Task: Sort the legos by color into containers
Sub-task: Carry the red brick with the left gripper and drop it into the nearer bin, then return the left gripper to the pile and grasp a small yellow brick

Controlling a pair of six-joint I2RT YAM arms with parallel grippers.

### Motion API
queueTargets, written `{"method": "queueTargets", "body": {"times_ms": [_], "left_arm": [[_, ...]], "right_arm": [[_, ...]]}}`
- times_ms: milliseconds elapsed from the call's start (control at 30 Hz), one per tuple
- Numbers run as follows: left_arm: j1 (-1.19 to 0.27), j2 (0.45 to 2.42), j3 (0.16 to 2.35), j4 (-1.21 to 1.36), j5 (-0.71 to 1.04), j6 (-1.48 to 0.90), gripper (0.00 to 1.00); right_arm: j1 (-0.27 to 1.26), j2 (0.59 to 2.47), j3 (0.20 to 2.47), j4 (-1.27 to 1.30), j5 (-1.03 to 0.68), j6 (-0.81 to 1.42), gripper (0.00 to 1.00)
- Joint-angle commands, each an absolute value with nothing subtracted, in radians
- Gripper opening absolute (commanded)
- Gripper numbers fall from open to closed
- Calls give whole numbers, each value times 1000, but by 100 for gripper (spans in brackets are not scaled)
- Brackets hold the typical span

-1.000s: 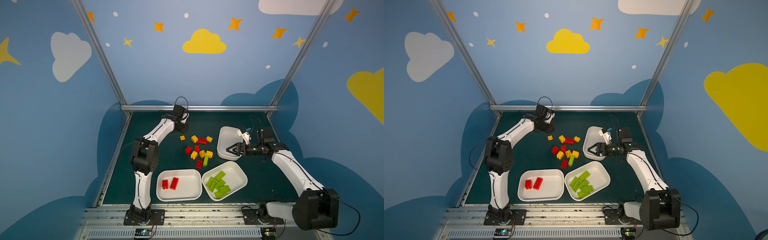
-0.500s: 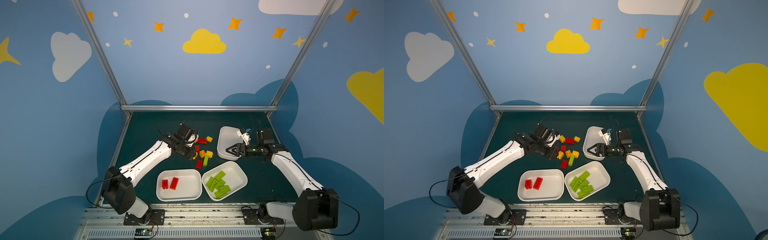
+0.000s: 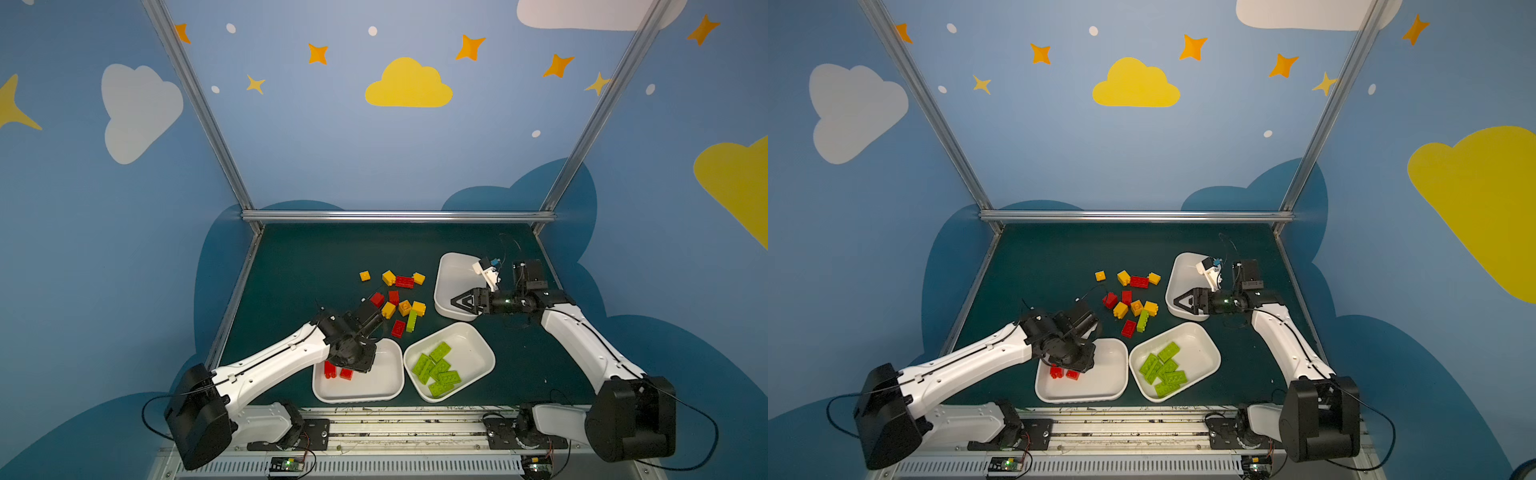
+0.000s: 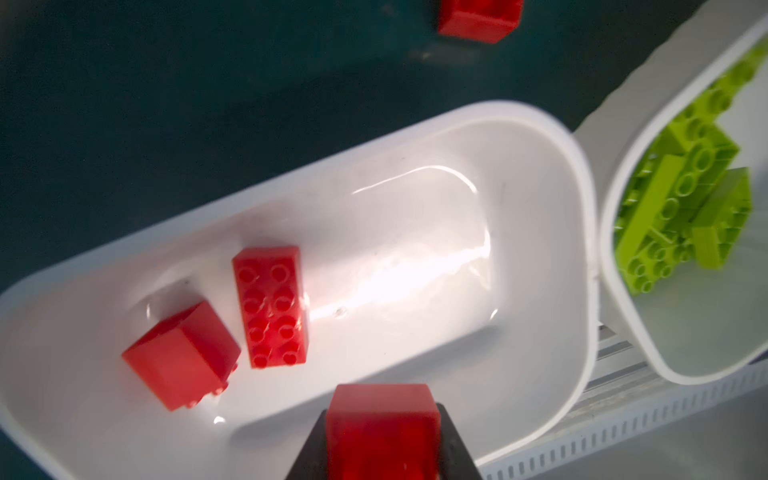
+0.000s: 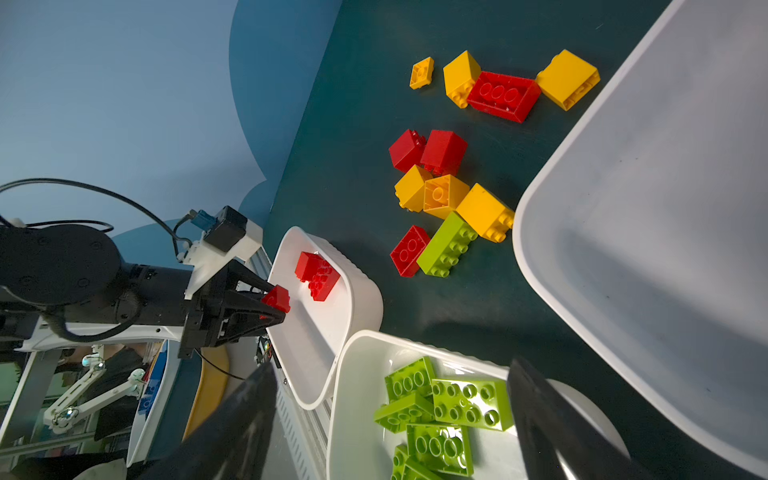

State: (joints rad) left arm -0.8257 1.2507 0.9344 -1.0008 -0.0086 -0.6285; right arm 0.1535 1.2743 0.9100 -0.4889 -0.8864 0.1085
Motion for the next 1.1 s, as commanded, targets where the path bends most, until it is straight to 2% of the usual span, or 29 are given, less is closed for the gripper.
{"method": "queueTargets", "body": {"times_ms": [0, 167, 433, 633, 800, 1067], "left_arm": [[-827, 1228, 908, -1112, -41, -721, 32], [-819, 1253, 863, -1201, -82, -772, 31], [-799, 1281, 800, -1138, -79, -797, 32], [-782, 1278, 766, -1100, -73, -789, 42], [-776, 1280, 809, -1142, -73, -778, 64], [-721, 1300, 1018, -1135, -112, -711, 75]], "right_arm": [[162, 1269, 896, -472, -912, 110, 86], [168, 1272, 894, -473, -912, 109, 86], [175, 1274, 890, -477, -902, 109, 86], [175, 1279, 885, -474, -899, 112, 86], [175, 1278, 885, -471, -894, 114, 86], [175, 1286, 899, -462, -896, 120, 86]]}}
